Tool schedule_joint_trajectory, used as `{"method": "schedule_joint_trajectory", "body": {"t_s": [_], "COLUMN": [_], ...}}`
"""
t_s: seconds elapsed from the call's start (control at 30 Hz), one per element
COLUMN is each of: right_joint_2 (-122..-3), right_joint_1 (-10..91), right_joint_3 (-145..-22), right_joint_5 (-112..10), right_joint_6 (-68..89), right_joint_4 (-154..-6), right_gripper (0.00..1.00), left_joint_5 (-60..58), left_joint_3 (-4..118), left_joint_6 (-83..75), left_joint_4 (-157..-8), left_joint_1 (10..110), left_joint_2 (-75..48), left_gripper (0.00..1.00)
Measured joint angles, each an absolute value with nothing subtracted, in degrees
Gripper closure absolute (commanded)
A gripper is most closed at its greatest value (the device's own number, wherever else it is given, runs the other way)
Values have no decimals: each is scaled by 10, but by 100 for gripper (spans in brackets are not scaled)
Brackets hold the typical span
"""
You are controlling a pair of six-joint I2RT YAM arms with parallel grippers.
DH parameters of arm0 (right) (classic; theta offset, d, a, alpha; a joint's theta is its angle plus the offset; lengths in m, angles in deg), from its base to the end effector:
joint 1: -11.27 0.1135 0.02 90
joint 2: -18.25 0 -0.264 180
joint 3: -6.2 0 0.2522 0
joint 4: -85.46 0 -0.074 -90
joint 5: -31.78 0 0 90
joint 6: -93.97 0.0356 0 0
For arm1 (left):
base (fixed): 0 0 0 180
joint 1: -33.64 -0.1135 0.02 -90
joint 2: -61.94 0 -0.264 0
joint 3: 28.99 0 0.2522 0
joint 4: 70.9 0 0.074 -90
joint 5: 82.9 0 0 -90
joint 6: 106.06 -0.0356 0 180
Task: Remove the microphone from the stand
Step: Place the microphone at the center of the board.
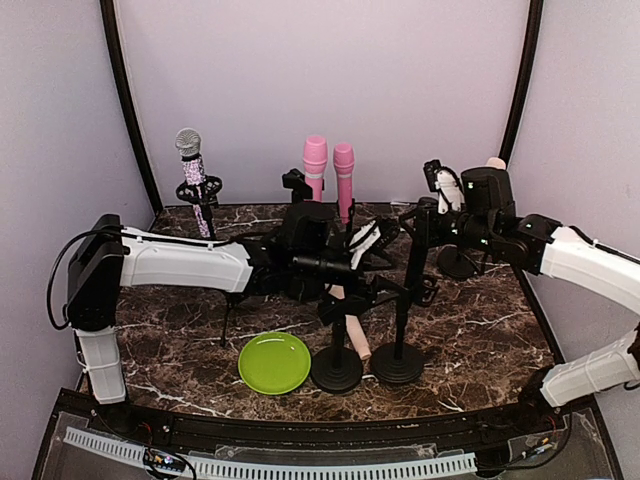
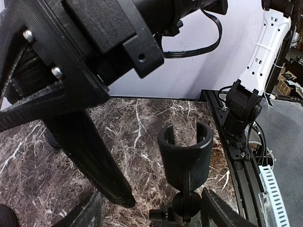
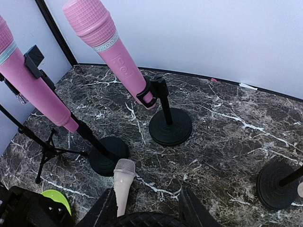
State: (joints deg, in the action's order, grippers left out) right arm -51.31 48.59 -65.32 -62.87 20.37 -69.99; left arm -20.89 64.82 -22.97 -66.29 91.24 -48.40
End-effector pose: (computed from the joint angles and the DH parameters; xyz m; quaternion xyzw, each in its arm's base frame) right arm 0.2252 0.1680 0.3274 -0.1288 0.8215 0.2204 0.5099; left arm 0.2306 -0.3946 0.2675 0.5310 0.5561 -0.4314 0.4719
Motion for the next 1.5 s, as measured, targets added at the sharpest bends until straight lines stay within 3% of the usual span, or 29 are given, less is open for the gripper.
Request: {"method": "schedule_joint_trajectory", "body": {"t_s": [0.57, 1.07, 1.3, 1.5], "right_joint_2": [-555, -724, -830, -911], "right_joint_1": [462, 456, 456, 456], "right_joint_3": [-670, -757, -809, -851], "right_joint_5": [-551, -416, -407, -397], "right_joint_6": [207, 227, 243, 271], "right_joint_4": [-676, -634, -622, -624], "right_gripper": [81, 82, 74, 59], "left_joint_5": [-214, -83, -103, -123], "left_joint_3": [631, 455, 449, 455], "left_joint_6": [-209, -126, -85, -106], "left_joint_4": [-659, -742, -877, -954], "left_joint_1": [889, 821, 771, 751], "left_joint_2": [-430, -136, -63, -52], "left_gripper": [22, 18, 17, 17]}}
